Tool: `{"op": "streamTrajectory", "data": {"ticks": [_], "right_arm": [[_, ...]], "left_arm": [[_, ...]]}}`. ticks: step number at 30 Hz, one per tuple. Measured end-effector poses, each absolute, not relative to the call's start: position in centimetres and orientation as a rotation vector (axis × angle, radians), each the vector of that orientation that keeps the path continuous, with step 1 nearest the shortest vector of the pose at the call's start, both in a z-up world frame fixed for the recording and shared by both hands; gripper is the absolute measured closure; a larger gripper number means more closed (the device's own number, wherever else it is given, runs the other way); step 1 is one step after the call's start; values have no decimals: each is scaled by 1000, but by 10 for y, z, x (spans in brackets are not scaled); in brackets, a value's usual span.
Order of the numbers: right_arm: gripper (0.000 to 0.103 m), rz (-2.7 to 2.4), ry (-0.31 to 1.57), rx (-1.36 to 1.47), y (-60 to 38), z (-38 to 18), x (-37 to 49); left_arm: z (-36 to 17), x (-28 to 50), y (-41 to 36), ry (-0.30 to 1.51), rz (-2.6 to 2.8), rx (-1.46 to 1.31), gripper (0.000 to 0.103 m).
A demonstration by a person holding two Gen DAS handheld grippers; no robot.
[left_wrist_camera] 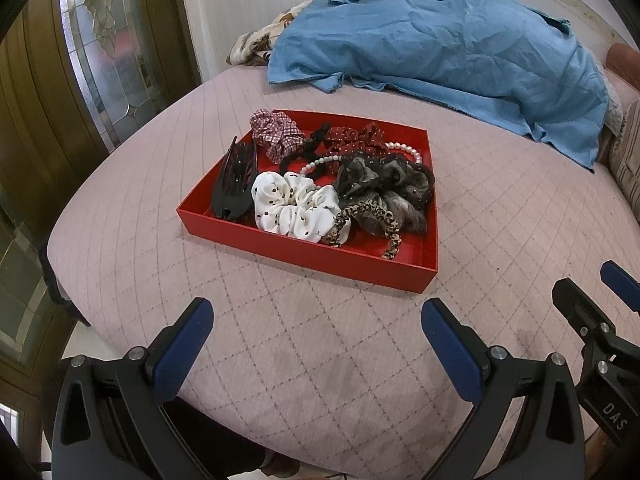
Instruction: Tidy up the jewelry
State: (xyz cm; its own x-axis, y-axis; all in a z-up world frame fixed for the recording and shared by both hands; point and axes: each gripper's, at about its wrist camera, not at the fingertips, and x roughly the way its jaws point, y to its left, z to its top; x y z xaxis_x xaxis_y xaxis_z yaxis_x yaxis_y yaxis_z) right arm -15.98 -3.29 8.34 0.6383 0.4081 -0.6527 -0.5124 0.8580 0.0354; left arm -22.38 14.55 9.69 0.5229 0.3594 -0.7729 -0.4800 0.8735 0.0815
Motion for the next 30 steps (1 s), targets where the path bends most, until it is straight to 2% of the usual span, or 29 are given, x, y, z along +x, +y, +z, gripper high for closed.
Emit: {"op": "streamTrajectory", "data": {"ticks": [30], "right_arm": [[19,544,695,-179,-30,83,-166]], "left_arm": [[95,-228,149,895,507,-155,0]]}}
